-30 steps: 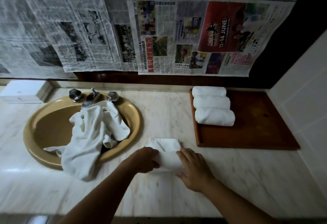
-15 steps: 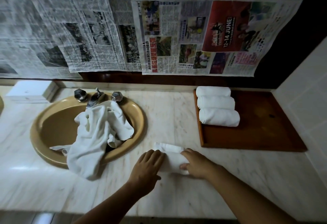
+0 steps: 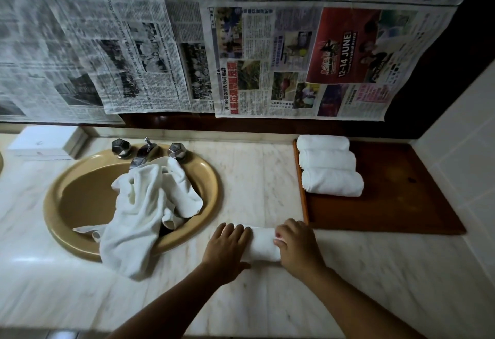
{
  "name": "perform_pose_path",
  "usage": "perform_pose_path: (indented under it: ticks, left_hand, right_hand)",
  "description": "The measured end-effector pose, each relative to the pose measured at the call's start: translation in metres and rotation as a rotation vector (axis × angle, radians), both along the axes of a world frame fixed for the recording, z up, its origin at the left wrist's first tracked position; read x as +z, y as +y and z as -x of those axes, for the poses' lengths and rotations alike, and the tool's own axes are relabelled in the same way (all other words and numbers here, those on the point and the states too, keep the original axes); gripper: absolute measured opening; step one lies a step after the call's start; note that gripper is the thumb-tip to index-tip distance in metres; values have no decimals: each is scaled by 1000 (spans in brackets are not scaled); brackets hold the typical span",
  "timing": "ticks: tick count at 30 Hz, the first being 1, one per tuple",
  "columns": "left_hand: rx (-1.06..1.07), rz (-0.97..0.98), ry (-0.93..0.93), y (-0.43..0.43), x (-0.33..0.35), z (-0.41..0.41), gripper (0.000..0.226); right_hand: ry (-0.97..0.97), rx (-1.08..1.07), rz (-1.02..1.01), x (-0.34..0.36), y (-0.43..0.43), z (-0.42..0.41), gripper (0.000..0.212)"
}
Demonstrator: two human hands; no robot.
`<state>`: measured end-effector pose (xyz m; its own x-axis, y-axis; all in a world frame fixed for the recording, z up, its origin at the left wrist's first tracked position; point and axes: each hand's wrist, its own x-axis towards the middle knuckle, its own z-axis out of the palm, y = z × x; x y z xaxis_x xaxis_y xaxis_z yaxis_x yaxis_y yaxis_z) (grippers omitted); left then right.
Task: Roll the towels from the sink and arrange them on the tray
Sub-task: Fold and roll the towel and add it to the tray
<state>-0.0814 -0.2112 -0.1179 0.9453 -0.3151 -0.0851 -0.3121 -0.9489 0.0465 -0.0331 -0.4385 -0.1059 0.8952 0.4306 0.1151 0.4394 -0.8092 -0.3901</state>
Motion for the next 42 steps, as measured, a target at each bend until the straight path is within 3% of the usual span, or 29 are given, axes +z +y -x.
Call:
perform_pose_path:
  ticks: [2,7,11,18,22,27,31,34,42]
  left_hand:
    - [-14,2,-4,3,0,-9,86]
    - [-15,-18,96,6,4,-36,78]
    - [-10,-85,144,2,14,-53,82]
    - [-114,-55,21,8,-1,-38,87]
    - [-109,-38,19,10,-6,-46,91]
    - [-118,-67,127,13,5,-71,86]
    - [-205,-194,251,5,41,-106,74]
    - [-278,-208,220,-28,70,-138,64]
    - [-553,-92,17,-214,122,-271,74]
  right_hand:
    - [-121,90,67,2,2,12,9]
    - [21,79,252,-3,-3,15,62]
    - [121,86,387,4,10,-2,71]
    - [183,22,526,2,27,-16,83]
    - [230,-24,543,-1,33,-19,82]
    - [282,8,510,13,36,-37,59]
    - [338,60,412,26,22,-49,79]
    - [365,21,316,46,-15,-61,91]
    - [212,-267,256,114,-195,-143,84]
